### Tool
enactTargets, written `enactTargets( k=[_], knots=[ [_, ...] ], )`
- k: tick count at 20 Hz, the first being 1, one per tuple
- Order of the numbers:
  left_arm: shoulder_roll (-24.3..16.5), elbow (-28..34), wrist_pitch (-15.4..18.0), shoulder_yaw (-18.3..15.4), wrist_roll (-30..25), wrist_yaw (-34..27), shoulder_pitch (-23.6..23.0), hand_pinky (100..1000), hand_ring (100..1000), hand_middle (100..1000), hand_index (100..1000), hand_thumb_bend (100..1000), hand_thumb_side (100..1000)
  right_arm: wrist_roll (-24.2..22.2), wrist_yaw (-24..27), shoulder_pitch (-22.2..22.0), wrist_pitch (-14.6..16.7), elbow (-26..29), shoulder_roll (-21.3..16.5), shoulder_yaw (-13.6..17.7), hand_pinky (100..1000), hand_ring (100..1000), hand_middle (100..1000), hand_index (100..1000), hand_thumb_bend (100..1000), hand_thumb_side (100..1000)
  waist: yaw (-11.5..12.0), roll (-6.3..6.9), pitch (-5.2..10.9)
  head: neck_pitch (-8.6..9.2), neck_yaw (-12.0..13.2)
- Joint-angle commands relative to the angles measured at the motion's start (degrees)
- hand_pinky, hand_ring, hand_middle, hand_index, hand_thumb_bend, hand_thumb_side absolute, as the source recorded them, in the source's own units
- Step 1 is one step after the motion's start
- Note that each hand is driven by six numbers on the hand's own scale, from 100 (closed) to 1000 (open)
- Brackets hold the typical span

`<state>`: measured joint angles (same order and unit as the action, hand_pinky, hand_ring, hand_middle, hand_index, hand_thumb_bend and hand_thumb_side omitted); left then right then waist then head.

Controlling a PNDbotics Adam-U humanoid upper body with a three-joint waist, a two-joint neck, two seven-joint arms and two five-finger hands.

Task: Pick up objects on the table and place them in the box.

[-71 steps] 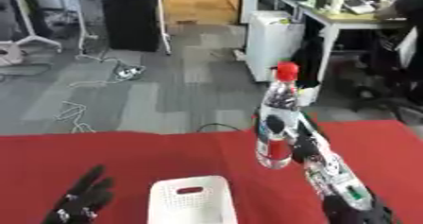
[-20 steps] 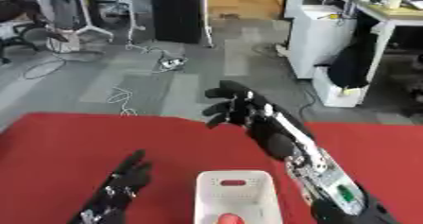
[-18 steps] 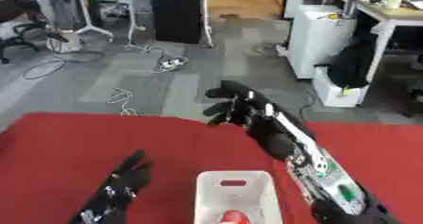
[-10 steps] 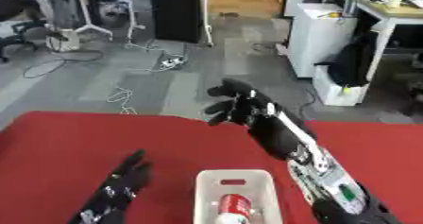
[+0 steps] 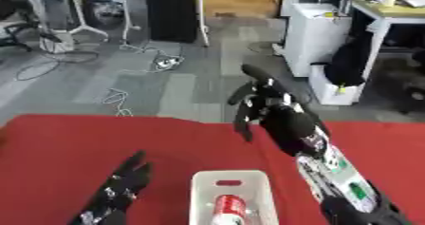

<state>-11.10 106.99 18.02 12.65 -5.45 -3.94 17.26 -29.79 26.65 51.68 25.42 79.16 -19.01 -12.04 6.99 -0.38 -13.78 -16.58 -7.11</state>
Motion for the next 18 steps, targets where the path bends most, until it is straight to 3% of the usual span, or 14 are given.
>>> enactTargets(
  k=[1,2,7,18],
  knots=[
    [-0.63,0.82,0.11,-0.49,0.06,0.33,0.21,967,1000,1000,895,100,834,1.64,0.27,0.25,-0.22,1.72,-1.98,0.84,134,374,562,1000,652,756,-0.23,0.28,1.49,-0.22,-0.64],
    [-0.64,0.82,0.12,-0.53,0.09,0.34,0.16,967,1000,1000,895,100,833,2.07,0.27,-0.04,-0.31,1.84,-2.34,1.00,100,345,540,1000,650,752,-0.46,0.36,1.58,-0.20,-0.71],
    [-0.68,0.78,0.16,-0.73,0.25,0.40,-0.15,967,1000,1000,895,100,833,3.91,0.52,-1.62,-0.48,2.81,-4.34,1.79,100,347,524,994,647,742,-1.69,0.76,1.88,-0.18,-0.94],
    [-0.84,0.79,0.30,-0.85,0.29,0.69,-0.42,968,1000,1000,895,100,833,6.82,3.07,-5.85,-1.47,6.21,-10.15,4.39,125,368,568,1000,628,757,-4.12,1.59,1.73,0.41,-2.33]
  ],
)
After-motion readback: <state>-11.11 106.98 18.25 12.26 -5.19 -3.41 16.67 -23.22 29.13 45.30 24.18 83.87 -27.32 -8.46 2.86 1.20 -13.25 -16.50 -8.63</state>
